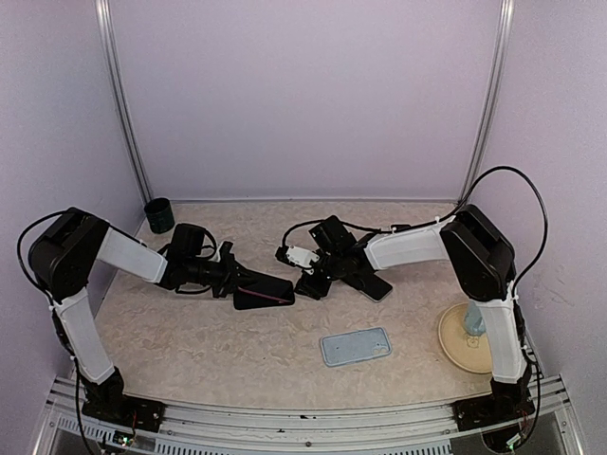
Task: Put the phone into the phone case
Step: Install the phone on the phone case.
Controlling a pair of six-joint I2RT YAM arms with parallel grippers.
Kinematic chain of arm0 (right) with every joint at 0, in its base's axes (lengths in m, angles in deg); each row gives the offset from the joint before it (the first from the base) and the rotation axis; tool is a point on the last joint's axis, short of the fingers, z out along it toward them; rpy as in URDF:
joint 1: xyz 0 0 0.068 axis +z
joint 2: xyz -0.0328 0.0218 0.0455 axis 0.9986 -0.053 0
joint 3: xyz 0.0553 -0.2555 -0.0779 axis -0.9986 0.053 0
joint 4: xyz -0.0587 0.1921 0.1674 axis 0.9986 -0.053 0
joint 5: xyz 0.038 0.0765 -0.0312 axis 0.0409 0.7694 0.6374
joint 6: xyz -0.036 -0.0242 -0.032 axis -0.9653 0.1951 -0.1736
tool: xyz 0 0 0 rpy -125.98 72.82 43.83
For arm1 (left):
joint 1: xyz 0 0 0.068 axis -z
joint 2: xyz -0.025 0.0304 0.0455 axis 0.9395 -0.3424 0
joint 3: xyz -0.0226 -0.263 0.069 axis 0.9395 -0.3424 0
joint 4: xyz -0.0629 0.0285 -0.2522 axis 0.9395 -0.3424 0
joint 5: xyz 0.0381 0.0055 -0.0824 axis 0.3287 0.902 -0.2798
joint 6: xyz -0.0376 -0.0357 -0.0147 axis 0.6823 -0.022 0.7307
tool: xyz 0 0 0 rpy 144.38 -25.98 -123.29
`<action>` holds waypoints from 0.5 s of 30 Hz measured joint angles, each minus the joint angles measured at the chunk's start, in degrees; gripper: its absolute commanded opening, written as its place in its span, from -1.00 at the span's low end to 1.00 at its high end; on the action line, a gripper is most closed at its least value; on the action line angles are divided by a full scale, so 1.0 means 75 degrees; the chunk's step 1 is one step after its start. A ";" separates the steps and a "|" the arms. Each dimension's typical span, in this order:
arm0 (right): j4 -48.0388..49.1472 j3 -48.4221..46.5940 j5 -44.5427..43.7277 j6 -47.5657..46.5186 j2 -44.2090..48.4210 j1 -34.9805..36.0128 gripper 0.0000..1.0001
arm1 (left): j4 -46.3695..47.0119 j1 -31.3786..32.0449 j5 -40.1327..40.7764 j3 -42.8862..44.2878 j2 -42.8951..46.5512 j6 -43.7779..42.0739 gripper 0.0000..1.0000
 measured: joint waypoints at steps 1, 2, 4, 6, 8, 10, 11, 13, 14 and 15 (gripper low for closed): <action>-0.0003 0.0000 -0.0009 0.0000 0.0006 0.0000 0.29 | 0.0038 0.0000 0.0012 -0.0026 0.0006 -0.0012 -1.00; -0.0003 0.0003 -0.0015 0.0000 0.0009 0.0000 0.32 | 0.0096 0.0000 0.0035 -0.0070 0.0020 -0.0026 -1.00; 0.0006 0.0038 -0.0009 0.0000 0.0038 -0.0017 0.39 | 0.0181 0.0009 0.0064 -0.0134 0.0044 -0.0050 -1.00; 0.0012 0.0128 0.0102 -0.0012 0.0096 -0.0047 0.45 | 0.0274 0.0023 0.0096 -0.0201 0.0076 -0.0093 -1.00; -0.0052 0.0219 0.0277 -0.0061 0.0169 -0.0064 0.48 | 0.0379 0.0050 0.0134 -0.0274 0.0114 -0.0134 -1.00; -0.0207 0.0271 0.0501 -0.0122 0.0236 -0.0082 0.49 | 0.0522 0.0067 0.0160 -0.0367 0.0146 -0.0157 -1.00; -0.0283 0.0283 0.0609 -0.0140 0.0256 -0.0102 0.50 | 0.0577 0.0076 0.0166 -0.0417 0.0172 -0.0160 -1.00; -0.0396 0.0289 0.0781 -0.0143 0.0280 -0.0175 0.50 | 0.0641 0.0099 0.0163 -0.0487 0.0204 -0.0166 -1.00; -0.0458 0.0289 0.0906 -0.0137 0.0286 -0.0210 0.50 | 0.0656 0.0108 0.0163 -0.0507 0.0216 -0.0169 -1.00; -0.0507 0.0291 0.1026 -0.0119 0.0294 -0.0245 0.50 | 0.0679 0.0117 0.0160 -0.0525 0.0227 -0.0169 -1.00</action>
